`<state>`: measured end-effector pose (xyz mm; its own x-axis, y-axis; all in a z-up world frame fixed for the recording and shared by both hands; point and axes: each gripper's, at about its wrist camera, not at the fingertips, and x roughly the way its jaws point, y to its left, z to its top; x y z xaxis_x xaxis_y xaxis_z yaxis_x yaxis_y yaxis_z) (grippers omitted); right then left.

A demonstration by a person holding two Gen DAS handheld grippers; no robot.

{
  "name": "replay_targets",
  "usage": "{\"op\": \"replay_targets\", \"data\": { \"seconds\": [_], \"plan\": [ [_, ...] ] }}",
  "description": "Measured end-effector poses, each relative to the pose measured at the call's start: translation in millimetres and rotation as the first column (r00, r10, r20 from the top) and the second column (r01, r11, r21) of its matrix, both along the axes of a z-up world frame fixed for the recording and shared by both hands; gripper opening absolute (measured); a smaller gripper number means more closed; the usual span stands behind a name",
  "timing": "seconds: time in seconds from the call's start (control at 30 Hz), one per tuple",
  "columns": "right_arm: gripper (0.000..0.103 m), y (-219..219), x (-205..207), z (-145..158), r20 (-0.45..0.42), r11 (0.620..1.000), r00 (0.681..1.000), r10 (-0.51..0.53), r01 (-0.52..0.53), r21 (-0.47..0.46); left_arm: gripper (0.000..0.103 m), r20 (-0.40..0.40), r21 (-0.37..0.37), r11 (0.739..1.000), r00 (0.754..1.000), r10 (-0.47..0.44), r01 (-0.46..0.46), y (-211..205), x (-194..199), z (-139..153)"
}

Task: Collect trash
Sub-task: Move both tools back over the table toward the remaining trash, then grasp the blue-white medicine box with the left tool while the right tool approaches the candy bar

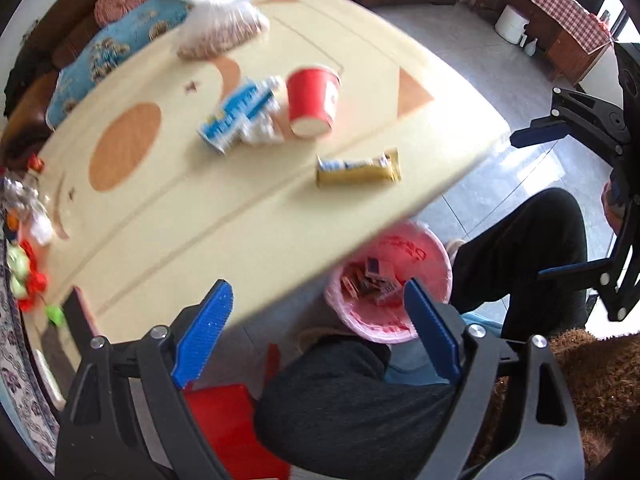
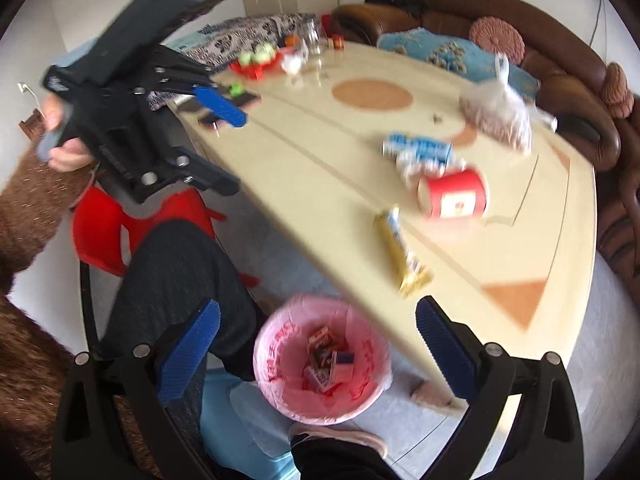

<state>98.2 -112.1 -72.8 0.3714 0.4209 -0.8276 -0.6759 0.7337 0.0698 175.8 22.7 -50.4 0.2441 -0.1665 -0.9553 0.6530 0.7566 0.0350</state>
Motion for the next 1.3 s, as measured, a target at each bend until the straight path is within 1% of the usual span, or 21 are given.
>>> {"op": "replay_targets", "data": {
  "seconds": [0.1, 0.2, 0.33, 0.43, 0.5, 0.6, 0.83, 1.07, 1.2, 1.3],
  "plan": [
    [0.096, -5, 14, 30, 0.024, 1.0, 1.0, 0.019, -0.019, 0.006, 0.085, 0.029, 0.02, 0.999, 0.999, -0.043, 0.042, 0, 20, 28],
    [0.096, -6, 28, 51, 0.045, 0.999, 0.998, 0.04, -0.039, -0.028, 0.086, 0.046, 0.019, 0.991, 0.99, -0.136, 0.135, -4, 33, 48],
    [0.096, -6, 47, 69, 0.068, 0.997, 0.997, 0.044, -0.04, -0.061, 0.086, 0.073, 0.075, 0.971, 0.969, -0.234, 0.229, -8, 47, 51],
    [0.096, -5, 60, 76, 0.07, 0.997, 0.996, 0.054, -0.049, -0.061, 0.086, 0.061, 0.095, 0.956, 0.957, -0.285, 0.279, -11, 60, 46],
    [0.096, -3, 65, 78, 0.074, 0.996, 0.995, 0.067, -0.062, -0.062, 0.086, 0.047, 0.11, 0.949, 0.952, -0.302, 0.295, -12, 70, 43],
    [0.096, 0, 77, 76, 0.07, 0.995, 0.994, 0.08, -0.075, -0.068, 0.086, 0.025, 0.128, 0.945, 0.952, -0.306, 0.3, -13, 89, 33],
    [0.096, 2, 111, 46, 0.003, 0.993, 0.995, 0.098, -0.098, -0.065, 0.086, -0.021, 0.123, 0.944, 0.952, -0.305, 0.305, -17, 135, 9],
    [0.096, -4, 143, 28, -0.035, 0.995, 0.997, 0.074, -0.076, -0.067, 0.086, -0.062, 0.15, 0.926, 0.938, -0.342, 0.347, -27, 163, -19],
    [0.096, -1, 153, 15, -0.038, 0.993, 0.997, 0.07, -0.073, -0.096, 0.086, -0.083, 0.149, 0.913, 0.925, -0.37, 0.379, -33, 175, -35],
    [0.096, 1, 158, 2, -0.067, 0.992, 0.995, 0.079, -0.085, -0.093, 0.086, -0.102, 0.159, 0.907, 0.92, -0.378, 0.39, -37, 185, -48]
  ]
}}
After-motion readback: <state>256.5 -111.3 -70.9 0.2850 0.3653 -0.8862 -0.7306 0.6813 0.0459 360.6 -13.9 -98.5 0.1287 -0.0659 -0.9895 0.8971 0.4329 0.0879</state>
